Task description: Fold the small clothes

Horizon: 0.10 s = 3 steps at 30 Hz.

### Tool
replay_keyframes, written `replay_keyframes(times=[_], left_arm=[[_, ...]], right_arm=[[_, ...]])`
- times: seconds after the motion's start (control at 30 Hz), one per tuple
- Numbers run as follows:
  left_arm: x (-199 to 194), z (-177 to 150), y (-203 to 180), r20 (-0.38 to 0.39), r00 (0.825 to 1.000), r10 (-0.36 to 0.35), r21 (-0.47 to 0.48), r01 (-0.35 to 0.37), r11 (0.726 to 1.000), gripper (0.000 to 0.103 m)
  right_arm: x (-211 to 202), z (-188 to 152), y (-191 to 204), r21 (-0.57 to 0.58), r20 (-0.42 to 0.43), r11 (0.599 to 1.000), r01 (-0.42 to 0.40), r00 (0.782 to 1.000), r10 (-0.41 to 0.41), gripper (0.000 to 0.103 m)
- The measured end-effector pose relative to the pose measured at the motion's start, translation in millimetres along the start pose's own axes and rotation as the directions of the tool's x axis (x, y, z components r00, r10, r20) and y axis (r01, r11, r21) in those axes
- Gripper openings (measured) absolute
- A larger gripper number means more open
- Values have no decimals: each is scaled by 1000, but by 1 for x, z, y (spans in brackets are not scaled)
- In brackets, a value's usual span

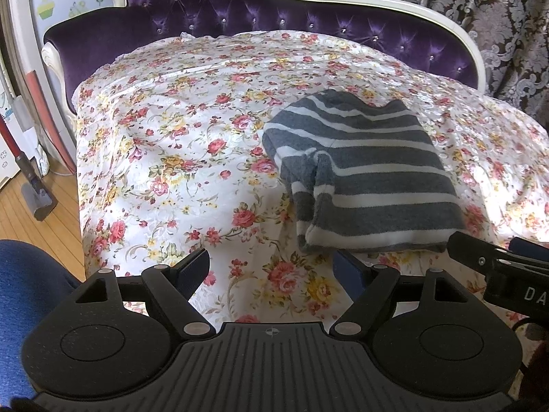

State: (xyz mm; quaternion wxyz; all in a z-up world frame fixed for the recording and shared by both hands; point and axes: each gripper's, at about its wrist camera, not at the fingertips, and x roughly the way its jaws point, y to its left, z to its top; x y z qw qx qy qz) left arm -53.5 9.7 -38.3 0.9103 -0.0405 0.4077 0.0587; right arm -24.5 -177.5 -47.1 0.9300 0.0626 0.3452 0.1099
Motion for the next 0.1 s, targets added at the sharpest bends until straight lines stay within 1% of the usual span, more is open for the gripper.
replay_keyframes(times=[0.1], left_arm=[[0, 0, 0, 0, 1000, -1, 2, 1, 1000, 78]], right_arm=[[1, 0, 0, 1, -1, 1000, 0, 1000, 0, 102]])
